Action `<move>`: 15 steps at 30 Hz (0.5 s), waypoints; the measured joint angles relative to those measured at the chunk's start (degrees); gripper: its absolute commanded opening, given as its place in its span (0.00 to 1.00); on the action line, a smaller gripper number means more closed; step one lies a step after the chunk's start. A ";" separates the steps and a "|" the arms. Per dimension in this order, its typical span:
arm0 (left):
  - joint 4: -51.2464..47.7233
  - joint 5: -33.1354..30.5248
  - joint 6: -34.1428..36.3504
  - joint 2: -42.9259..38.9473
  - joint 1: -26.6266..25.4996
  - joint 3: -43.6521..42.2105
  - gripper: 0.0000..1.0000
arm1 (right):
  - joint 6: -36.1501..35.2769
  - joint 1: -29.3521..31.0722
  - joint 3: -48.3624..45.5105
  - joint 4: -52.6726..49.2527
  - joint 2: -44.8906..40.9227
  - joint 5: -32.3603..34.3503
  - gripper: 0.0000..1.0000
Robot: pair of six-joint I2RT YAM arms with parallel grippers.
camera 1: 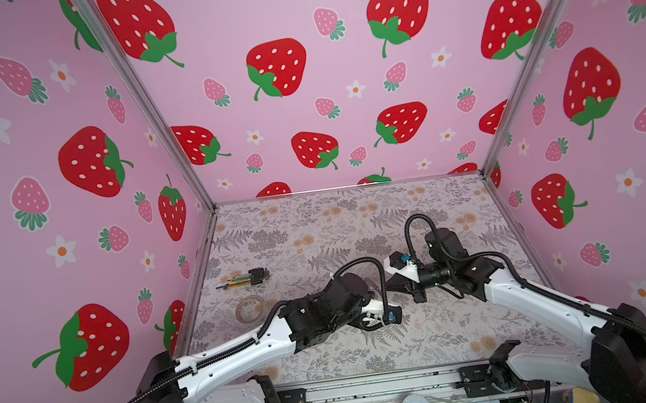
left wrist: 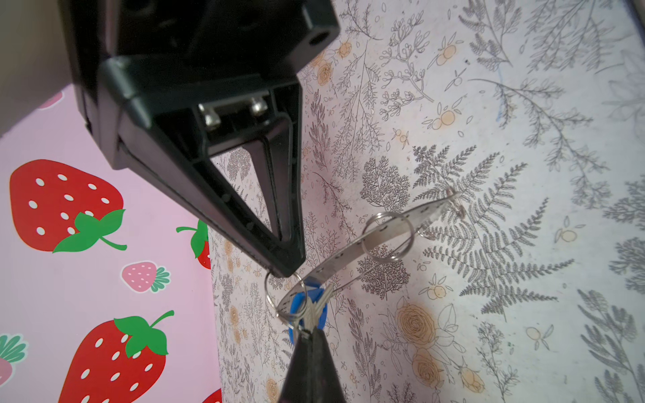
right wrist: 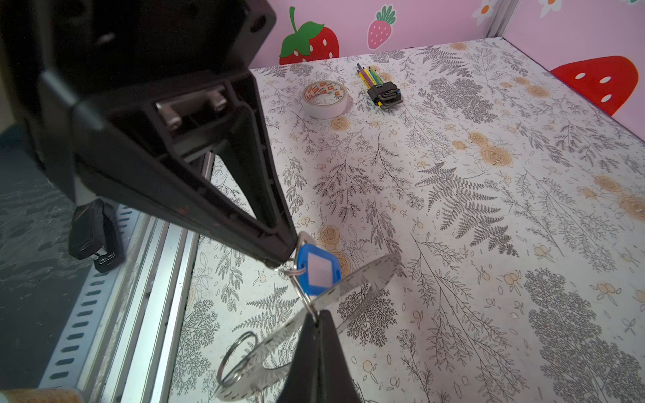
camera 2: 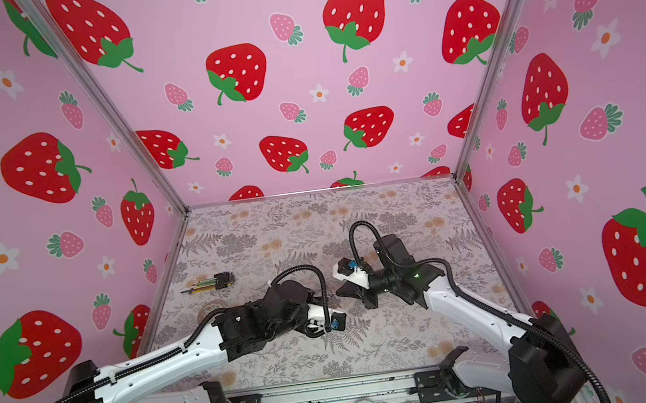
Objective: Put the keys on the keyring
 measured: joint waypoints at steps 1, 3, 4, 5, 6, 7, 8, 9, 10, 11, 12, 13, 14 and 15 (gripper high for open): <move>-0.48 0.15 -0.15 0.33 0.00 0.46 0.00 | 0.07 -0.02 -0.15 0.33 -0.02 -0.02 0.00; -1.27 0.39 -0.26 0.92 0.02 1.22 0.00 | 0.13 -0.02 -0.52 1.01 -0.09 -0.02 0.00; -1.62 0.55 -0.37 1.20 0.02 1.53 0.00 | 0.13 -0.02 -0.74 1.22 -0.24 -0.02 0.00; -2.01 0.66 -0.42 1.36 0.04 1.77 0.00 | 0.13 -0.02 -0.90 1.36 -0.35 -0.02 0.00; -2.36 0.96 -0.55 1.46 0.13 1.97 0.00 | 0.11 -0.02 -1.07 1.55 -0.48 -0.02 0.00; -2.78 1.36 -0.70 1.55 0.26 2.23 0.00 | 0.09 -0.02 -1.18 1.60 -0.63 -0.04 0.00; -2.99 1.62 -0.81 1.62 0.39 2.43 0.00 | 0.09 -0.02 -1.29 1.79 -0.79 -0.02 0.00; -3.43 2.05 -0.87 1.64 0.63 2.71 0.00 | 0.00 -0.02 -1.46 1.97 -0.96 -0.02 0.00; -3.85 2.40 -1.03 1.64 0.85 2.97 0.00 | -0.09 -0.02 -1.66 2.16 -1.18 -0.02 0.00; -4.13 2.78 -1.16 1.64 1.05 3.19 0.00 | -0.17 -0.02 -1.88 2.38 -1.44 0.00 0.00; -4.39 3.21 -1.31 1.66 1.33 3.41 0.00 | -0.31 -0.02 -2.08 2.49 -1.75 0.00 0.00; -4.74 3.67 -1.53 1.73 1.60 3.69 0.00 | -0.42 -0.02 -2.21 2.62 -2.01 0.00 0.00; -5.01 4.09 -1.77 1.75 1.81 3.91 0.00 | -0.55 -0.02 -2.36 2.86 -2.23 0.00 0.00; -5.35 4.63 -2.03 1.84 2.01 4.22 0.00 | -0.63 -0.02 -2.49 3.02 -2.45 0.00 0.00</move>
